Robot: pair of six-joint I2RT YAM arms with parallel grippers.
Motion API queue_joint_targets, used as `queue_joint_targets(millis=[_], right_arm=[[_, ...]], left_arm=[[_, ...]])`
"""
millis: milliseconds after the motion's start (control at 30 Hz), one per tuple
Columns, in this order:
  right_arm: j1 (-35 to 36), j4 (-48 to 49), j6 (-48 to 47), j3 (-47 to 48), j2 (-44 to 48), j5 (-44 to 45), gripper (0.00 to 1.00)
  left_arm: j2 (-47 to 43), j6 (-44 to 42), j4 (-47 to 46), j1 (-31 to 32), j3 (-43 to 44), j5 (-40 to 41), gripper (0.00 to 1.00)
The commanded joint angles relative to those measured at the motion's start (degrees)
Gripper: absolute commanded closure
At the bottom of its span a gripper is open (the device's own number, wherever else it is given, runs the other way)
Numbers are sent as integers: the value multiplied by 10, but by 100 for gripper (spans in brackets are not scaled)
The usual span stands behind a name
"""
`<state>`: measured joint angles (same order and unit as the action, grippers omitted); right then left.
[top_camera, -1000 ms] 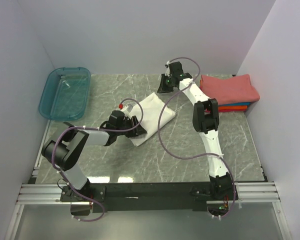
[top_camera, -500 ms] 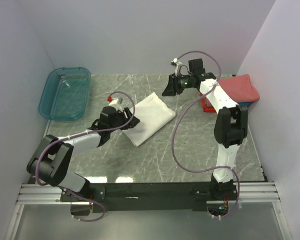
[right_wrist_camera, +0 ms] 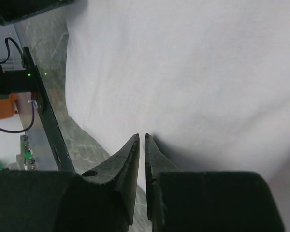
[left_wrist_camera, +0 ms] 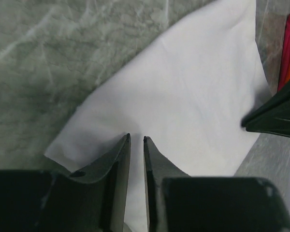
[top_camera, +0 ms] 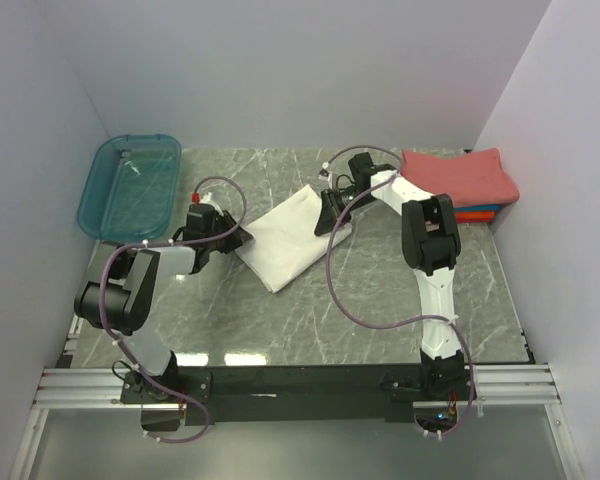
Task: Fold and stack the t-shirts
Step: Fold the tshirt, then neatly place the folded tshirt to the corner
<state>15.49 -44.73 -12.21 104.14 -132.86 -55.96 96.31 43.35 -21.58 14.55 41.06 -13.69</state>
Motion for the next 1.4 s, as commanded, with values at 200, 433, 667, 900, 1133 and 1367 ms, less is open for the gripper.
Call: queue_joint_targets(millis=[200, 433, 667, 900, 1133, 1367], right_arm=[[-47, -20, -19, -39, 30, 43, 83], [-75, -36, -47, -56, 69, 69, 79], [-96, -54, -74, -27, 109, 150, 75], [-81, 67, -89, -55, 193, 250, 22], [-53, -19, -56, 117, 44, 152, 12], [-36, -32, -31, 208, -34, 199, 13]], left_arm=[[51, -13, 1, -49, 25, -32, 78], [26, -45, 7, -66, 31, -28, 77], [-96, -108, 88, -68, 61, 70, 65], [-346, -135, 118, -68, 17, 191, 13], [-509, -165, 238, -86, 6, 141, 0], [-628, -243, 331, -86, -37, 89, 1]])
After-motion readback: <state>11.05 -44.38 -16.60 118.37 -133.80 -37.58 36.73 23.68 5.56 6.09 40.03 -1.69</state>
